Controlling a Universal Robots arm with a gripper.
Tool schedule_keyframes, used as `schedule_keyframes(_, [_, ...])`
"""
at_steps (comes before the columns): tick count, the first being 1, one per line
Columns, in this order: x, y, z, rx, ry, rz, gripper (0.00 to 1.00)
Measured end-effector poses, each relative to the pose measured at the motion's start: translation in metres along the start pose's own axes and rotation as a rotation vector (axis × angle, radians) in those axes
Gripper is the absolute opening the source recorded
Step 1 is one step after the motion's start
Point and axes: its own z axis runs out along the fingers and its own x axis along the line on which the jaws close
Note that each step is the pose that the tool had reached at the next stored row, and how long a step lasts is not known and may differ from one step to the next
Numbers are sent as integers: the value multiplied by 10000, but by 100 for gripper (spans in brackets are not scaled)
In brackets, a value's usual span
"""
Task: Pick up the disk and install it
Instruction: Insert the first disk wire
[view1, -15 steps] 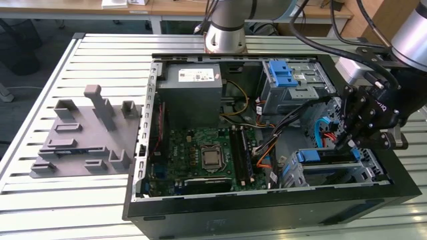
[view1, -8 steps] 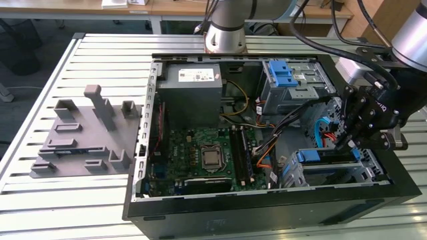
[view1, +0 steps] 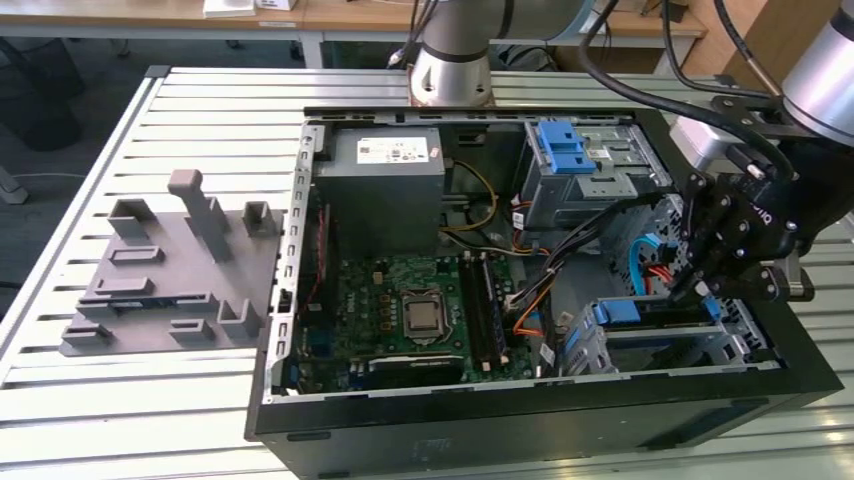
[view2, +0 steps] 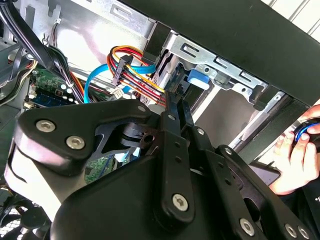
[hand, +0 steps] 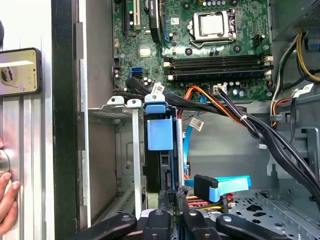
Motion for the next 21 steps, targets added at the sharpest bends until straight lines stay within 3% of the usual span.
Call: schedule_keyframes(21, [0,-6,51,-33,-24,22,18])
